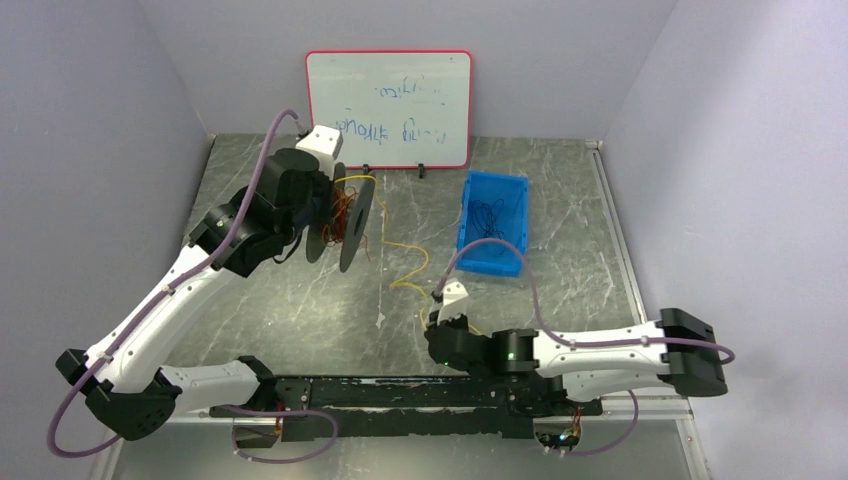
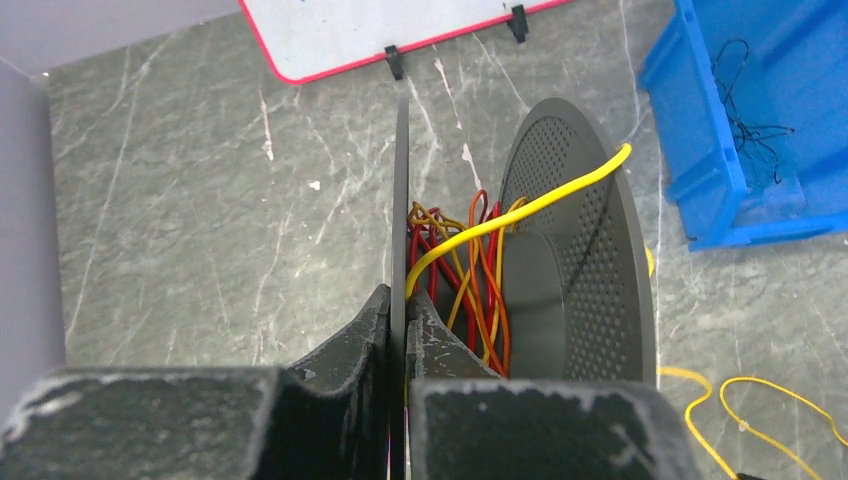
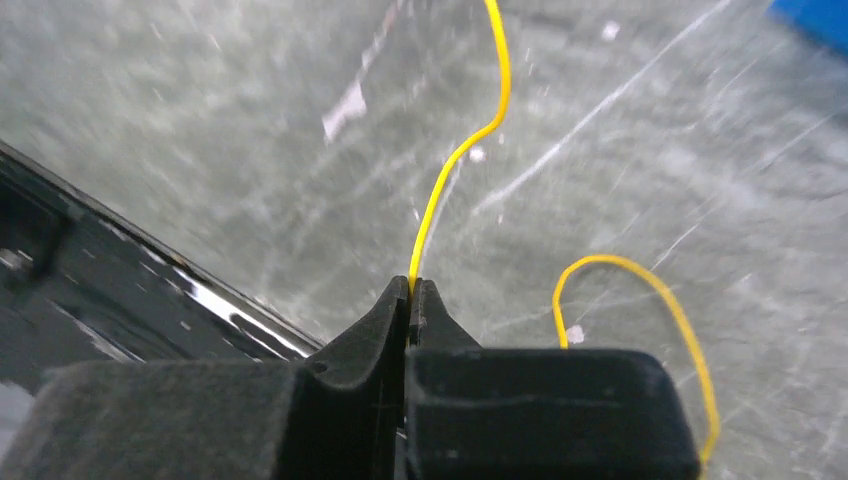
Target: Wrap the cables
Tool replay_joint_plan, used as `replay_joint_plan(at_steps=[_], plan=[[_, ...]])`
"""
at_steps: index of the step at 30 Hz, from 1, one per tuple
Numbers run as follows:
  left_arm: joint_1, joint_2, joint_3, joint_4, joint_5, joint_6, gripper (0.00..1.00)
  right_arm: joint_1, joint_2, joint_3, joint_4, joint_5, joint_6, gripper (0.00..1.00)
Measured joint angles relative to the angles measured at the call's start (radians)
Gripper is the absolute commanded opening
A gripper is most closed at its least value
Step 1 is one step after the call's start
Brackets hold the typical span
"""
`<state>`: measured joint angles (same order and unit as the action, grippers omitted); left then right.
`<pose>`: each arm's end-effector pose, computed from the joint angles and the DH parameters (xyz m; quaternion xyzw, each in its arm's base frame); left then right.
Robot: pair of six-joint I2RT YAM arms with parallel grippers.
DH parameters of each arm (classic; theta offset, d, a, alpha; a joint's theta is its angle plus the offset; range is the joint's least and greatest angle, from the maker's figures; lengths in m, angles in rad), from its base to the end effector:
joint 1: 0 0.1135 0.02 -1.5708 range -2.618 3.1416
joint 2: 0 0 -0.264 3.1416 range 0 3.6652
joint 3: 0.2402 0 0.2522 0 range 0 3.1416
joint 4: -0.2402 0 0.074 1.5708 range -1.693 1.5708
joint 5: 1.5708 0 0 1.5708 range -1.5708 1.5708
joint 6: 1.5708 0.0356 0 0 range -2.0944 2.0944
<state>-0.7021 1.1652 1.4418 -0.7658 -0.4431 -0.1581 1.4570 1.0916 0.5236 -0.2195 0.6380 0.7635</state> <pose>0.1845 -0.1361 0.4308 0.1157 0.8360 -0.0382 0.5350 0.0448 0.2057 0.1939 -0.1857 0.8661 0.1959 0.4208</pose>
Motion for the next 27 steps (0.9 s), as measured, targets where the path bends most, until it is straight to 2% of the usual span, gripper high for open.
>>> replay_joint_plan(at_steps=[8, 13, 21, 27], plan=[[0.000, -0.019, -0.063, -0.003, 0.085, -0.006, 0.07, -0.009, -0.129, 0.223, -0.172, 0.285, -0.049, 0.00], [0.000, -0.058, -0.063, -0.028, 0.163, -0.007, 0.07, -0.122, -0.131, 0.298, -0.212, 0.417, -0.161, 0.00], [0.000, -0.087, -0.032, -0.123, 0.339, 0.007, 0.07, -0.420, -0.165, 0.298, -0.158, 0.399, -0.352, 0.00], [0.000, -0.128, -0.008, -0.160, 0.491, 0.016, 0.07, -0.518, -0.214, 0.255, -0.173, 0.357, -0.347, 0.00]])
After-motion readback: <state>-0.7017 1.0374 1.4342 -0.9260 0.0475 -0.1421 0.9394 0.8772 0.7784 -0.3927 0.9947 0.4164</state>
